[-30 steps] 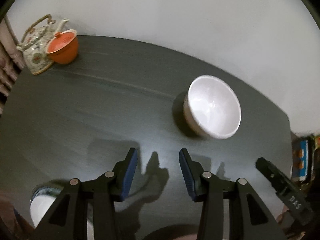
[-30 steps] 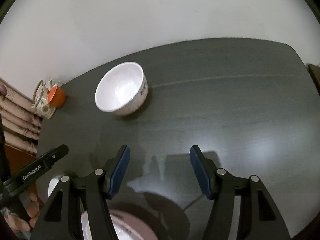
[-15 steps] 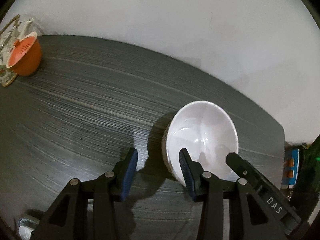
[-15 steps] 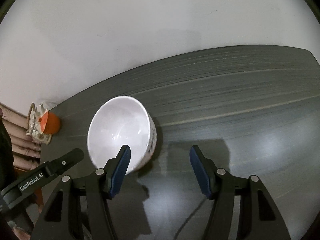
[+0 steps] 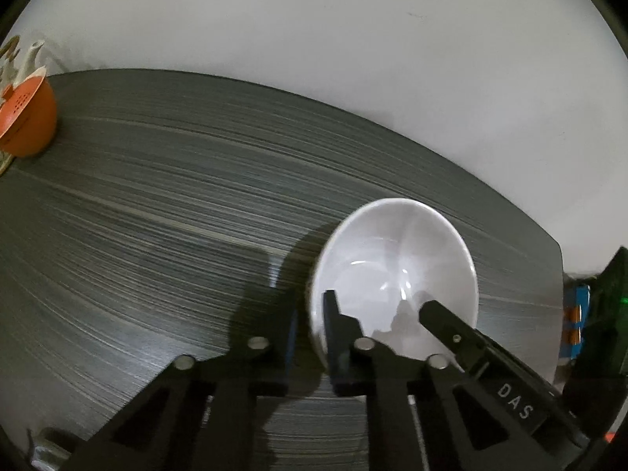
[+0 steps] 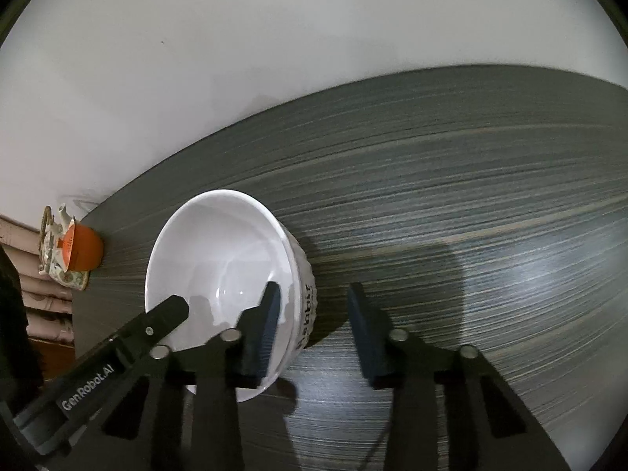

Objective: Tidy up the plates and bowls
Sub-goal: 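Grip the rim of the white 'Rabbit' bowl with both tools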

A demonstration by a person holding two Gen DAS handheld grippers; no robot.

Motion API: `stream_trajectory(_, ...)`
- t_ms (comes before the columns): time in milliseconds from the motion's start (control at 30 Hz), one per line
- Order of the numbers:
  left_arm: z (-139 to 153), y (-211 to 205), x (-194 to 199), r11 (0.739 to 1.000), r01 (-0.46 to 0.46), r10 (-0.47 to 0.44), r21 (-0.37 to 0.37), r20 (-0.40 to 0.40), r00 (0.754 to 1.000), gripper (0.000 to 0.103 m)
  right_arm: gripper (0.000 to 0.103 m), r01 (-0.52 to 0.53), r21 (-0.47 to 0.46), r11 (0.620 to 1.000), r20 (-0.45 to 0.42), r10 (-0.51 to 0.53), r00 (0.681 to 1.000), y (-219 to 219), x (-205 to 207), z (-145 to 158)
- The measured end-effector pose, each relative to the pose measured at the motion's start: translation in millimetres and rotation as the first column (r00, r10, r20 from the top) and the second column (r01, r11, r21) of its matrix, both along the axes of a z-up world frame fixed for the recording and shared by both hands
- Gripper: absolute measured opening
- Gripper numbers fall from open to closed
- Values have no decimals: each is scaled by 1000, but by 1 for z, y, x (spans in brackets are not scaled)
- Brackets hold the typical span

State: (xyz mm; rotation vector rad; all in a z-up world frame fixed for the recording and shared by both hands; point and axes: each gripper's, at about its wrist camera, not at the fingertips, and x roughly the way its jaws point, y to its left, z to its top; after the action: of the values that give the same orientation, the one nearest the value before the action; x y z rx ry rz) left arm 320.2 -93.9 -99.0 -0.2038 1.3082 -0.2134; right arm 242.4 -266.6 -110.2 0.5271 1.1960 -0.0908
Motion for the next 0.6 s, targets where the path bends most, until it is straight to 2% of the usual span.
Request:
stream_trajectory(133, 6, -6, -5, 1000, 4, -4, 15, 11, 1000, 10, 16, -2, 27, 1000, 4, 2, 1000, 3, -1, -1)
stream_trajectory(400, 36, -12, -21, 999, 12, -13, 30, 49, 999, 10, 17, -16, 17, 1000, 3, 16, 1000, 12, -18, 13)
stream_trajectory(600, 68, -12, -53, 998, 21, -27, 56, 104, 994, 10, 17, -22, 17, 1000, 30, 21, 999, 17, -43, 38)
